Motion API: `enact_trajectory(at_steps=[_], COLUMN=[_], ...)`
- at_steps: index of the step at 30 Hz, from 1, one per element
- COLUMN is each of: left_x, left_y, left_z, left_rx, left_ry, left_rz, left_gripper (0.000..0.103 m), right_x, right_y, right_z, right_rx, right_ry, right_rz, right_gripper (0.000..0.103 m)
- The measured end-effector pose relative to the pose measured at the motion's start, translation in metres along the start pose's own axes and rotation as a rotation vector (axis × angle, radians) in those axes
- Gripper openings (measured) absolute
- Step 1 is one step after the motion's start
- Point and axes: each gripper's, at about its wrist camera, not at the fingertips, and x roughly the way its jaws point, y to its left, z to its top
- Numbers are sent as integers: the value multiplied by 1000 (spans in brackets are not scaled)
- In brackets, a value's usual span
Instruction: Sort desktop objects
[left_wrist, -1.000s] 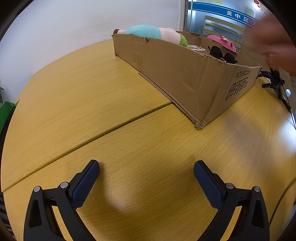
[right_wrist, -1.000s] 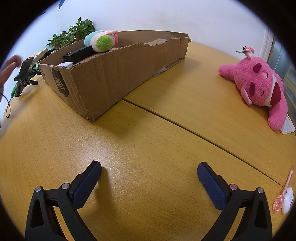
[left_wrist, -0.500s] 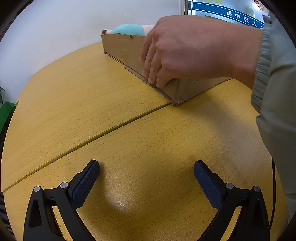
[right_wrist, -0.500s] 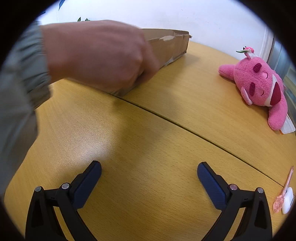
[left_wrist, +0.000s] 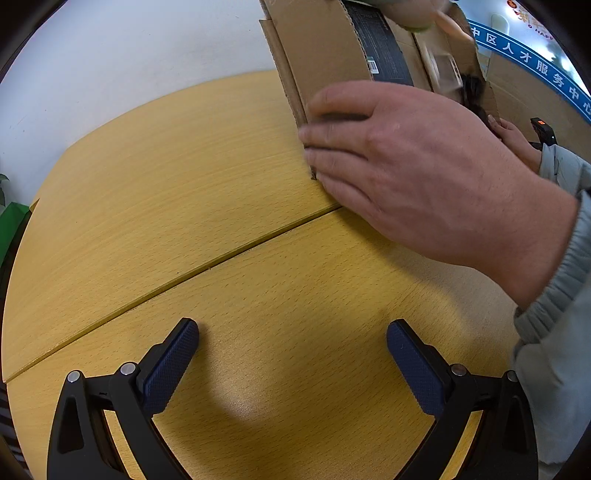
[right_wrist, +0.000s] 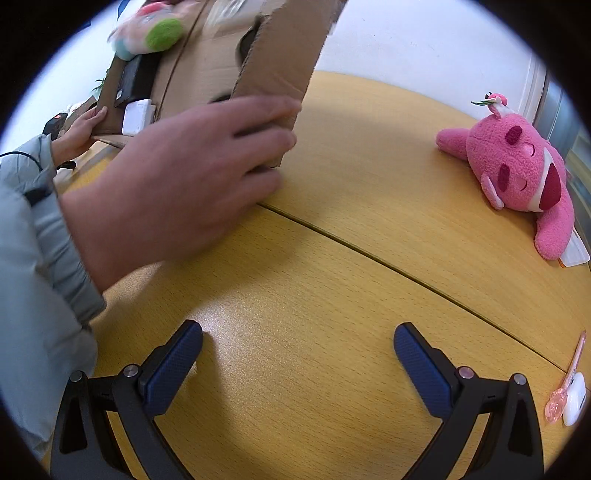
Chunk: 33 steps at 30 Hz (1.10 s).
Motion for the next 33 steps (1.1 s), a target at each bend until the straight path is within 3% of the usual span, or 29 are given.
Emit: enact_trajectory(at_steps=[19, 33], left_x=[4, 10], left_y=[3, 8], left_z=[1, 4], left_rx=[-5, -6], left_ry=[-1, -1], left_rz=[5, 5], left_gripper=[103, 103], right_x=[-4, -12], right_y=[-8, 12], right_z=[3, -4], right_rx=[-4, -5], right_ry=[-3, -5], right_rz=[1, -5], right_gripper=[103, 103])
